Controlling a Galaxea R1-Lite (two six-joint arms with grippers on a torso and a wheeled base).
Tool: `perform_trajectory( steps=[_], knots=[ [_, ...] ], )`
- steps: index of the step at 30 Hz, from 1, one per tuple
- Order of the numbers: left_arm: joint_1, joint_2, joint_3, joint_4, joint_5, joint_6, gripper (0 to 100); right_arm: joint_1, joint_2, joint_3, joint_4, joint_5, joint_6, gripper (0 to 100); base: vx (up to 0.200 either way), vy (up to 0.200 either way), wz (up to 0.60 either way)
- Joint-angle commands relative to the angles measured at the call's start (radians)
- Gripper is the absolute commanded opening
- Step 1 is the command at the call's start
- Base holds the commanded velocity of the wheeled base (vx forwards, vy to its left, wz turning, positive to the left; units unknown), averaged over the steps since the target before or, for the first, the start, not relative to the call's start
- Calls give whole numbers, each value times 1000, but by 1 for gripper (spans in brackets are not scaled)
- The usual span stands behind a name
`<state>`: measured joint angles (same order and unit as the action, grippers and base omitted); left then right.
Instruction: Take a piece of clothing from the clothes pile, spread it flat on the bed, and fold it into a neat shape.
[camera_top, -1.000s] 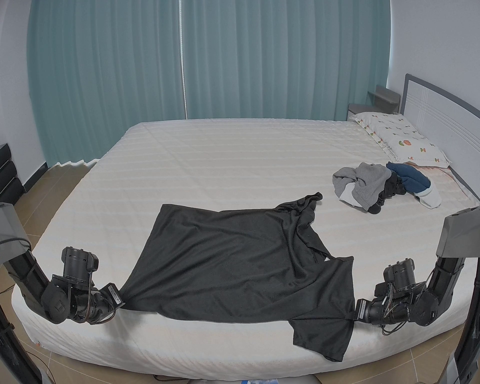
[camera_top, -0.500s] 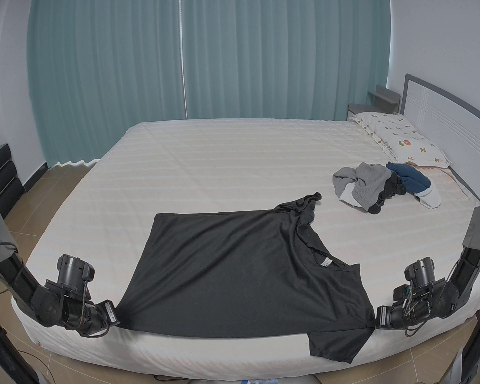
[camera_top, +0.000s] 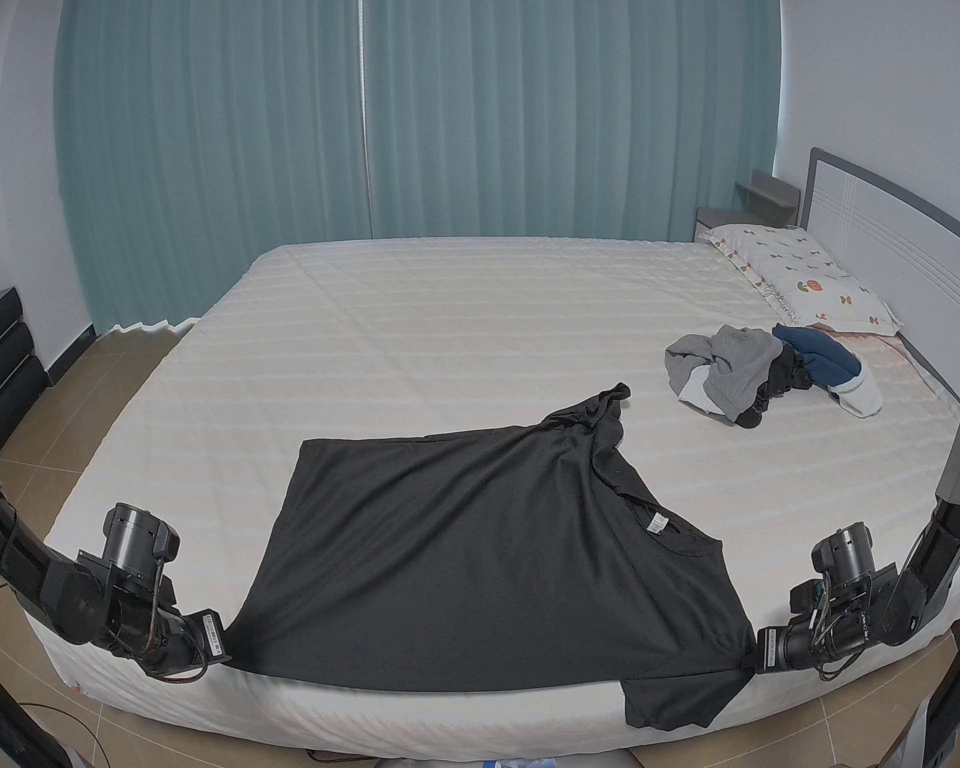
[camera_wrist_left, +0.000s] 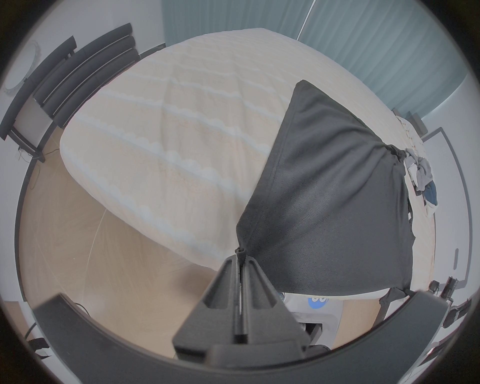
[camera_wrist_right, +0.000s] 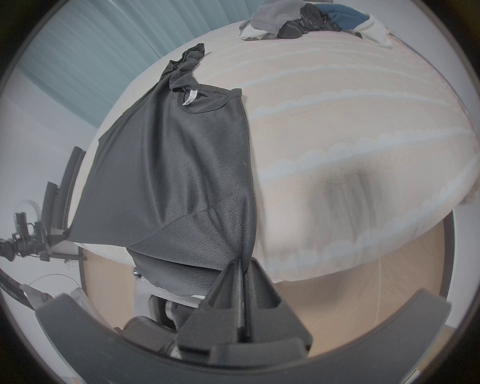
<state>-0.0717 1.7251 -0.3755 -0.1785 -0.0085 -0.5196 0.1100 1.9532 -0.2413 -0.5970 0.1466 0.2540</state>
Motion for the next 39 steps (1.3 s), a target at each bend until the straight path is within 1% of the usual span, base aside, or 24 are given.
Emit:
perform_trajectory(
  steps=[1,5,6,7,8,9,13,15,17,20,21,23,24,25,27,28,29,31,33,35,39],
  knots=[
    [-7,37,0,-4,-2,0,0,8,-5,11,-1,-7,-10,0,0,0,0],
    [-10,50,0,-4,-11,0,0,23,6,11,-4,-9,-9,0,0,0,0],
    [-13,53,1,-4,-19,0,0,27,6,11,-4,-9,-7,100,0,0,0],
    [-14,53,1,-4,-22,0,0,28,6,11,-4,-9,-6,100,0,0,0],
    [-17,57,0,-4,-28,0,100,30,-2,4,-6,-7,4,100,0,0,0],
    [-19,57,0,-4,-28,0,100,30,-4,2,-6,-7,4,100,0,0,0],
    [-26,57,-6,-4,-31,-8,100,11,-68,-27,-10,-7,54,100,0,0,0],
    [-22,59,-22,-6,-34,-11,100,-10,-112,-49,-9,-7,88,100,0,0,0],
    [-14,56,-31,-6,-54,-14,100,-27,-135,-78,0,-5,105,100,0,0,0],
    [10,50,-49,-13,-122,-27,100,-32,-128,-159,5,-12,116,100,0,0,0],
    [16,53,-60,-21,-136,-42,100,-24,-117,-184,6,-16,122,100,0,0,0],
    [24,65,-86,-45,-137,-108,100,-3,-80,-230,5,-30,129,100,0,0,0],
    [24,68,-91,-50,-137,-120,100,2,-76,-239,5,-33,131,100,0,0,0],
    [21,85,-102,-85,-142,-181,100,25,-50,-293,8,-64,143,100,0,0,0],
    [21,96,-98,-128,-149,-212,100,45,-10,-354,10,-99,162,100,0,0,0],
    [20,102,-92,-159,-166,-226,100,63,16,-400,11,-119,177,100,0,0,0],
    [20,102,-92,-159,-166,-226,100,63,16,-400,11,-119,177,100,0,0,0],
    [18,94,-85,-176,-246,-263,100,115,78,-510,14,-127,283,100,0,0,0],
    [18,94,-91,-185,-292,-309,100,146,128,-613,31,-130,399,100,0,0,0],
    [20,100,-97,-190,-311,-333,100,157,187,-714,82,-133,484,100,0,0,0],
    [26,143,-80,-254,-323,-339,100,163,286,-882,166,-131,596,100,0,0,0]
  ],
)
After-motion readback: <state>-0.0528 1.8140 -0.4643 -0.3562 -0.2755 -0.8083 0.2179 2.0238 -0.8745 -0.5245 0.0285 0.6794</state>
